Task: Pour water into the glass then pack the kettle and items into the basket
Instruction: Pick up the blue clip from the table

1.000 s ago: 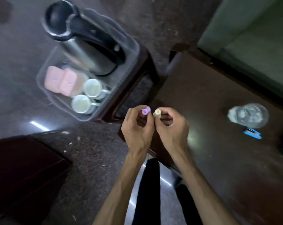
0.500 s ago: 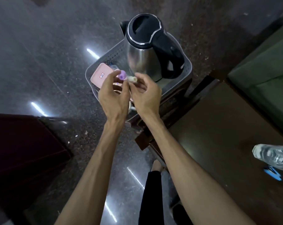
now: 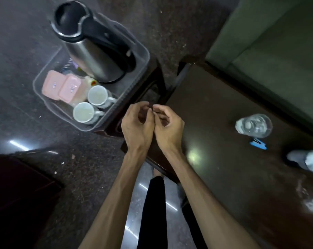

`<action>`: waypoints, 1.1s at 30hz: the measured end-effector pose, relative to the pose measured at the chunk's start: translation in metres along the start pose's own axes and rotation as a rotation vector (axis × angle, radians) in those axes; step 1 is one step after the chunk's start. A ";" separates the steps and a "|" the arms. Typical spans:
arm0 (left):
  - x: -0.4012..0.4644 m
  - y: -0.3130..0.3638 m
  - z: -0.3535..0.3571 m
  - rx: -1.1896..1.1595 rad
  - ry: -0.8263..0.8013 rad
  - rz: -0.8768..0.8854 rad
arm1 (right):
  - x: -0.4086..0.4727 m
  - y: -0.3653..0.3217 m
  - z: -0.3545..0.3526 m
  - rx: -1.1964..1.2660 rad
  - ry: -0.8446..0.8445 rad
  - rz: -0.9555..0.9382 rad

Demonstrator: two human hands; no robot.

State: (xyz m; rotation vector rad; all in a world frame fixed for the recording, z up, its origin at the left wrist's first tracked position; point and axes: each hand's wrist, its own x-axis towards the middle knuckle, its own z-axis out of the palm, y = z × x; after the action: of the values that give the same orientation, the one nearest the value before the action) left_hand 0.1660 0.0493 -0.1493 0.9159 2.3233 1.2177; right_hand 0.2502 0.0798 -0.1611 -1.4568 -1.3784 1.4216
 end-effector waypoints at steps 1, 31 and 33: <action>-0.013 0.006 0.013 0.001 -0.048 0.001 | -0.003 0.007 -0.018 -0.013 0.034 0.010; -0.179 0.054 0.232 0.358 -0.806 0.080 | 0.009 0.141 -0.312 -0.898 0.030 0.319; -0.173 0.049 0.223 0.337 -0.785 0.033 | -0.004 0.140 -0.300 -0.761 0.070 0.364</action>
State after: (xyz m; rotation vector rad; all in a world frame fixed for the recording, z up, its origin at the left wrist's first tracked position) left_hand 0.4379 0.0826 -0.2314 1.2591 1.8690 0.3446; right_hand 0.5709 0.1062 -0.2386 -2.3083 -1.7763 1.0596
